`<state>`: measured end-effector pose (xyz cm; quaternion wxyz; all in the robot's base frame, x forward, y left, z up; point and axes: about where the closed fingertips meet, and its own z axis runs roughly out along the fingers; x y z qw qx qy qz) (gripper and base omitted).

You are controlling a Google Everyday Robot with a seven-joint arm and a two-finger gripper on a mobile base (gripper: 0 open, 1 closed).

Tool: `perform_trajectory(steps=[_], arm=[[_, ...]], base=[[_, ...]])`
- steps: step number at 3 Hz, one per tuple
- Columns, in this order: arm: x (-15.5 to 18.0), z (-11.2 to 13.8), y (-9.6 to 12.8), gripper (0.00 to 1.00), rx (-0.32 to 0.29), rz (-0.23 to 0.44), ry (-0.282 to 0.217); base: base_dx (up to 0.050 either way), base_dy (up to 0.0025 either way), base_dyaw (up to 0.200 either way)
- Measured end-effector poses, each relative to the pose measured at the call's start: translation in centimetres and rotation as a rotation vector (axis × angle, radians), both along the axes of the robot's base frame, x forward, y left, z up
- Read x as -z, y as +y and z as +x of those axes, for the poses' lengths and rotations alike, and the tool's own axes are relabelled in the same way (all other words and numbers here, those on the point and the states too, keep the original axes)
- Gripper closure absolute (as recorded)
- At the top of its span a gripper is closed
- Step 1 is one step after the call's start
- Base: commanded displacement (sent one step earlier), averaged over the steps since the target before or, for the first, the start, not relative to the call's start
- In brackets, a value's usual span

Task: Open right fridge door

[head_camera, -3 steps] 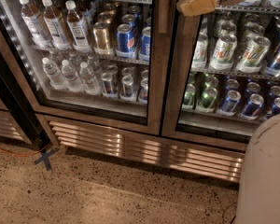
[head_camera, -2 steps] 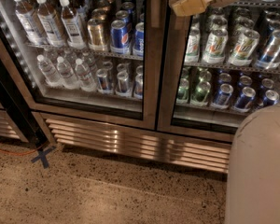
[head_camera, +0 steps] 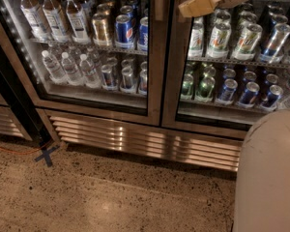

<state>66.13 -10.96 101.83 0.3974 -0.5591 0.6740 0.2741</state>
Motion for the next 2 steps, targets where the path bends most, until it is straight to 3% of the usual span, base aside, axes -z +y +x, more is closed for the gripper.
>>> perform_trajectory(steps=[2], arm=[[-0.25,0.13,0.37,1.00,-0.028,0.002,-0.007]], base=[[0.000,0.00000,0.000]])
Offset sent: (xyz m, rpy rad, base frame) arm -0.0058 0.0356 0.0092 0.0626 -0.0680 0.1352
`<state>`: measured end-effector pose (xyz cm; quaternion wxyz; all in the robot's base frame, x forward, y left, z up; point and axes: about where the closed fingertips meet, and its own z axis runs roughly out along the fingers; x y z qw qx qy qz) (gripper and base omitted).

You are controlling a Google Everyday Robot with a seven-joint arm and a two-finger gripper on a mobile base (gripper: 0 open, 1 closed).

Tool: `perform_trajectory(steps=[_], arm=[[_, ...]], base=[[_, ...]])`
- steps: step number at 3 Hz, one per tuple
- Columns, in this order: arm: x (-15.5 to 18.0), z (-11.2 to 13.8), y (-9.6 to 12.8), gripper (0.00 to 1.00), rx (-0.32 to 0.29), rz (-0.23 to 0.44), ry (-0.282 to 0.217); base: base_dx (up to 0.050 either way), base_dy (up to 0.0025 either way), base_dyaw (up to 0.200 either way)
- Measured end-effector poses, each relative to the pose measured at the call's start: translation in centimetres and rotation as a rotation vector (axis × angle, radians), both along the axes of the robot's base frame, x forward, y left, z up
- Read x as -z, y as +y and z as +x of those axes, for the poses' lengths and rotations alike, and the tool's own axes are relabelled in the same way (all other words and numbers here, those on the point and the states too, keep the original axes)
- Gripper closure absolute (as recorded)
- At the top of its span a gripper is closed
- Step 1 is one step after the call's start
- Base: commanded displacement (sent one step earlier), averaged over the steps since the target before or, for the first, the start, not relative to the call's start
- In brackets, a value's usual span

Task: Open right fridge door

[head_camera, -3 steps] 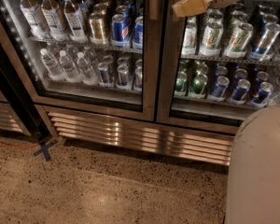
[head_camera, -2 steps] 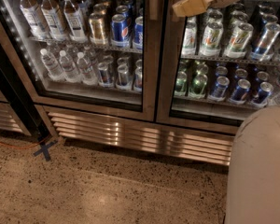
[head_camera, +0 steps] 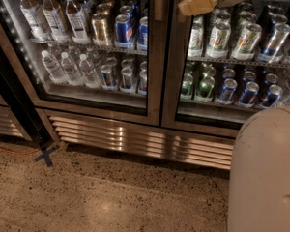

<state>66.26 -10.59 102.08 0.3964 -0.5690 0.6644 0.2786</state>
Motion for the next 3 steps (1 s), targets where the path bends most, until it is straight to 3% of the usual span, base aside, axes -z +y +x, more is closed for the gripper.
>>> perform_trajectory(steps=[3], arm=[[0.1,1.4,0.3,1.00,-0.038,0.030,-0.022]], base=[[0.000,0.00000,0.000]])
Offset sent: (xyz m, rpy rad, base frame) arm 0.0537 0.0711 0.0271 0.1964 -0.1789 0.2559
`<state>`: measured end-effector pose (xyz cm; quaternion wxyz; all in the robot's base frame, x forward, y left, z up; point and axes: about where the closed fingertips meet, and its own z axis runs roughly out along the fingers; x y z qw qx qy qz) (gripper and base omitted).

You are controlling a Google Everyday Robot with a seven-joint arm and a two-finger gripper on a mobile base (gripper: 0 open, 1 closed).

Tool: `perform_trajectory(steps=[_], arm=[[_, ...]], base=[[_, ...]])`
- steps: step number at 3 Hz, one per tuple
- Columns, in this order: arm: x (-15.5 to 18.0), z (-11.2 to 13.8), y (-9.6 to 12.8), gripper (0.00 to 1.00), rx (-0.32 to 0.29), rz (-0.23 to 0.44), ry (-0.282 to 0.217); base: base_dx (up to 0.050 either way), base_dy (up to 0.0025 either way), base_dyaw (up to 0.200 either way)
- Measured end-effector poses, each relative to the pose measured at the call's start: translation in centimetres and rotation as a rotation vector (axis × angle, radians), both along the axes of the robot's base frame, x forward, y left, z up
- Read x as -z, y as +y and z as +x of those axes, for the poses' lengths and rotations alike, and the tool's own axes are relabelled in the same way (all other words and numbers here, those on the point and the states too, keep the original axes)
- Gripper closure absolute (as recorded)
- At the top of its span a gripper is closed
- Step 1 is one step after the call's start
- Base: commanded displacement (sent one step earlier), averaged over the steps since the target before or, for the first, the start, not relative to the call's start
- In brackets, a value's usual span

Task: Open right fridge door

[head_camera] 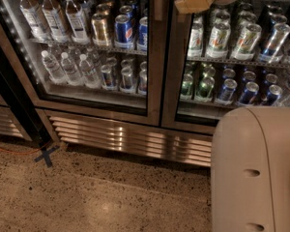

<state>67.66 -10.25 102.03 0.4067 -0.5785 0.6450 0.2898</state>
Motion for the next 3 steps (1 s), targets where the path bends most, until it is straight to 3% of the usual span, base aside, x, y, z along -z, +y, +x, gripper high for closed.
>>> perform_trajectory(steps=[1,3], arm=[[0.00,0.00,-0.01,1.00,0.000,0.000,0.000],[-0.24,-0.08,0.03,1.00,0.000,0.000,0.000]], base=[[-0.050,-0.00004,0.000],[0.000,0.00000,0.000]])
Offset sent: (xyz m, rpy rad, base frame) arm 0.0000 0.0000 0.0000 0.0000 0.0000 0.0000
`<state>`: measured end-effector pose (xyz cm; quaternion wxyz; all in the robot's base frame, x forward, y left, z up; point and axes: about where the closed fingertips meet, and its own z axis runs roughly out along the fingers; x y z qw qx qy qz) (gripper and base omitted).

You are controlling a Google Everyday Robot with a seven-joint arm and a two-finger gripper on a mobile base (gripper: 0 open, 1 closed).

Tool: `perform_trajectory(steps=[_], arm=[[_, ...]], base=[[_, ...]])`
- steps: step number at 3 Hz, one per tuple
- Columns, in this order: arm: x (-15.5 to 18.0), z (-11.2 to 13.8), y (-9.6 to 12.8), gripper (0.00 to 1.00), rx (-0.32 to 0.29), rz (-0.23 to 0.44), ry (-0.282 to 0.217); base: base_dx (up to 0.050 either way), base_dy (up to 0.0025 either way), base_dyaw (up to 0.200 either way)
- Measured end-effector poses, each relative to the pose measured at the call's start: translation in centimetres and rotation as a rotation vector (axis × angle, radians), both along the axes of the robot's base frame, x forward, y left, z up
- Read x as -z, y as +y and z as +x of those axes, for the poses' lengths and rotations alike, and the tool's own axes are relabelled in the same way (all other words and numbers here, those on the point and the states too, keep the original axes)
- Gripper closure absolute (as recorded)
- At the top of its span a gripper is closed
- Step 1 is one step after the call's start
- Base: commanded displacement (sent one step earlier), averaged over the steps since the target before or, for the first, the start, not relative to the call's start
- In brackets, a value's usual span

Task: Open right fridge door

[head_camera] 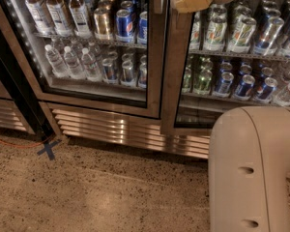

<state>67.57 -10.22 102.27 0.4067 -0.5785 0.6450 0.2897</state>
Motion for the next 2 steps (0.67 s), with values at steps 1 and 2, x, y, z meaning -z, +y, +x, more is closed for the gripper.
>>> perform_trajectory(steps=[1,2], arm=[[-0.16,-0.53,-0.59,1.00,0.014,-0.017,0.018],[-0.16,-0.51,-0.57,1.00,0.014,-0.017,0.018]], base=[[0.000,0.00000,0.000],[0.000,0.00000,0.000]])
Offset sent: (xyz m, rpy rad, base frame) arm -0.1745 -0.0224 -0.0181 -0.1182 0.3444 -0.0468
